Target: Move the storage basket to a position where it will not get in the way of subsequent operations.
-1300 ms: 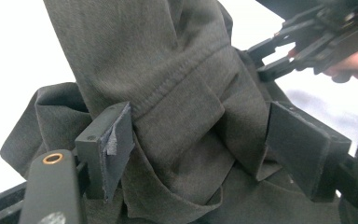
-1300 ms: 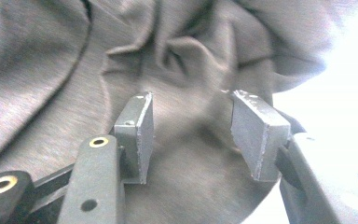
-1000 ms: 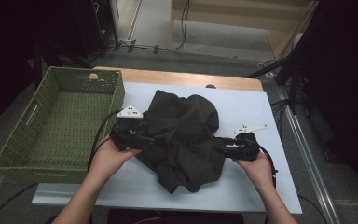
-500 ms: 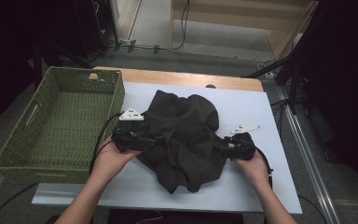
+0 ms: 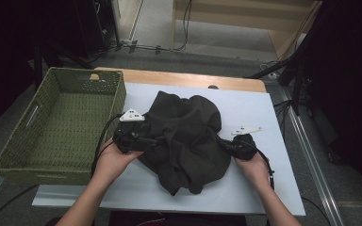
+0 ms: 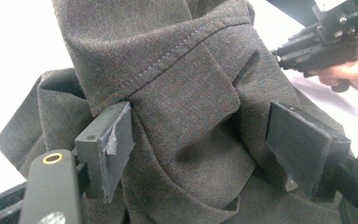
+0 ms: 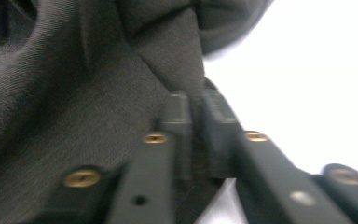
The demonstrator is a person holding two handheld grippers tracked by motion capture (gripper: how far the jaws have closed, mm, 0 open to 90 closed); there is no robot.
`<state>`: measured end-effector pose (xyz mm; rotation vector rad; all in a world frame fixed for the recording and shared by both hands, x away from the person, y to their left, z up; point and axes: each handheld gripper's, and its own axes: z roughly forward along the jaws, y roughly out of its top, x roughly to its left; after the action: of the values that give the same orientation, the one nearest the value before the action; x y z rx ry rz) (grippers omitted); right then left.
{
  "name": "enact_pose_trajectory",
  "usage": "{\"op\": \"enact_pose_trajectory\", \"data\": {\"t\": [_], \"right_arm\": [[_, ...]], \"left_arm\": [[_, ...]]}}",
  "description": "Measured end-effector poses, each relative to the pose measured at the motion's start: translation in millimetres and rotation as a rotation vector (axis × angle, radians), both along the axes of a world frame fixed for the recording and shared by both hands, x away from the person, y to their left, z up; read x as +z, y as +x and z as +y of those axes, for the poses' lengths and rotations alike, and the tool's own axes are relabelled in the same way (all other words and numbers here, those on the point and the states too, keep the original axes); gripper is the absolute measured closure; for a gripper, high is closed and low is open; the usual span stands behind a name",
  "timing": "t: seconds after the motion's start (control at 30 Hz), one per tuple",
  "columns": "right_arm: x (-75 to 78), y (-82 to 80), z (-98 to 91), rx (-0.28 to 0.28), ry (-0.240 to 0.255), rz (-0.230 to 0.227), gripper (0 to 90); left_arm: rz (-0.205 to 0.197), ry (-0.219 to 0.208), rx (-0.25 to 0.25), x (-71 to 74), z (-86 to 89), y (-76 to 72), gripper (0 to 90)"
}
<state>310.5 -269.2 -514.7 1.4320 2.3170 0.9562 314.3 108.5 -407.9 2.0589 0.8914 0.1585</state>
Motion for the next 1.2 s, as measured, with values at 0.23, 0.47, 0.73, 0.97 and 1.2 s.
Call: {"op": "enact_pose_trajectory", "data": {"t": [0.23, 0.47, 0.73, 0.97, 1.2], "right_arm": [[9.6, -3.5, -13.2, 0.005, 0.06, 0.113, 86.8], [26.7, -25.4, -27.2, 0.0, 0.051, 0.077, 87.1], [35.7, -43.3, -46.7, -0.033, 0.046, 0.063, 87.5], [38.8, -58.4, -74.5, -0.098, 0.06, 0.068, 87.6], [37.4, -71.7, -94.3, -0.152, 0.059, 0.076, 87.6]], "left_arm": [[0.001, 0.002, 0.003, 0.1, 1.6, 0.6, 24.2], [0.0, -0.002, 0.014, 1.2, 4.1, 1.4, 24.2], [0.0, -0.001, 0.02, 2.7, 4.6, 1.4, 24.0], [0.003, 0.012, 0.037, 1.9, 6.3, 3.1, 21.8], [0.01, 0.004, 0.049, 3.3, 7.7, 4.2, 20.7]]}}
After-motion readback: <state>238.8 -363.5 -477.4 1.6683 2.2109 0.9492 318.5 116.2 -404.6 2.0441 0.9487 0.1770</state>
